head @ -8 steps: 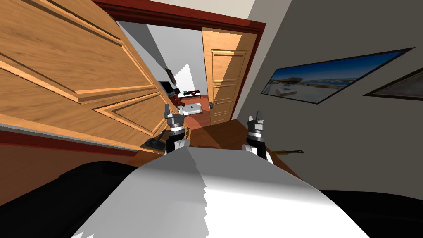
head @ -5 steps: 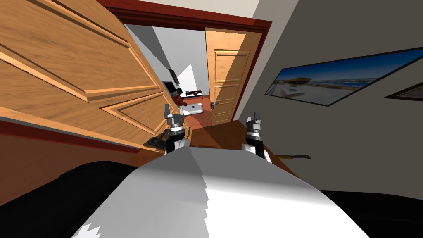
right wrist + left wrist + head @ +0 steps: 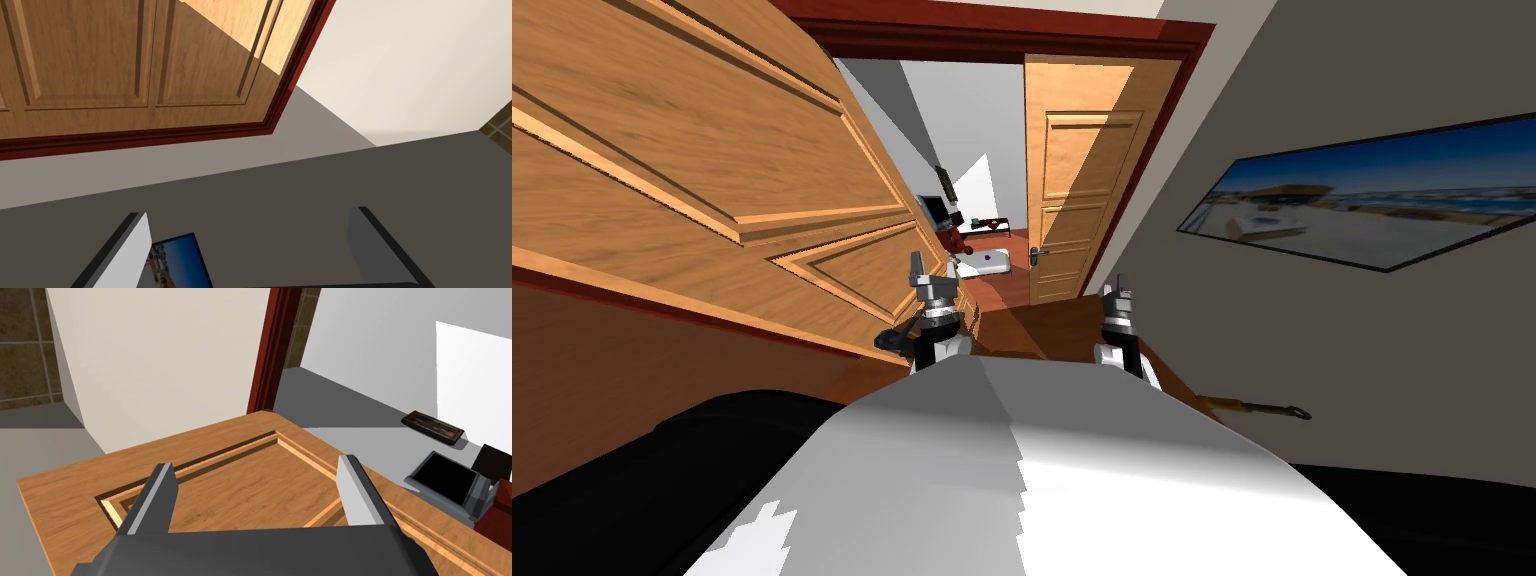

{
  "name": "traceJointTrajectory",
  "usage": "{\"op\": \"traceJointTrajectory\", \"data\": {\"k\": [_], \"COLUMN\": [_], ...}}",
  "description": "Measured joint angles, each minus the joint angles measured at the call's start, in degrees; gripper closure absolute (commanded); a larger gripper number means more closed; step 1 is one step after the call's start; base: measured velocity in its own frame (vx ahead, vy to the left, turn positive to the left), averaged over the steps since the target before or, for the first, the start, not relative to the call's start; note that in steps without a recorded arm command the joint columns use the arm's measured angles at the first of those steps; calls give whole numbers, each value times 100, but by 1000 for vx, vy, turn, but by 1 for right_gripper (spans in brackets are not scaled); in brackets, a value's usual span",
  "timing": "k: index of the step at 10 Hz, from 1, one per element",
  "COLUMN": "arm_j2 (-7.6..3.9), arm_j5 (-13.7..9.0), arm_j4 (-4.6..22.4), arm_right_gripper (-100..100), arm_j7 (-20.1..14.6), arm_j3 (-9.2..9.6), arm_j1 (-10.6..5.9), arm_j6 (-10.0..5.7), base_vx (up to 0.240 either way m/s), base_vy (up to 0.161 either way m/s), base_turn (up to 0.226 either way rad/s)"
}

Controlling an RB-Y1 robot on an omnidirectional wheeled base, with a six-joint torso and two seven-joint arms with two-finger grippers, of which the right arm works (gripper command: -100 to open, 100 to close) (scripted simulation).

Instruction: Pull the door open

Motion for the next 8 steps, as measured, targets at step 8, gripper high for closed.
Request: {"op": "traceJointTrajectory", "data": {"k": [8], "arm_j2": [-345], "arm_j5": [-163], "arm_j4": [1167], "arm_right_gripper": [-100], "arm_j7": [-142], "arm_j3": [-159], "arm_j1": [-621], "arm_j6": [-86], "base_vx": [56], "base_vy": [-6], "base_turn": [119]}}
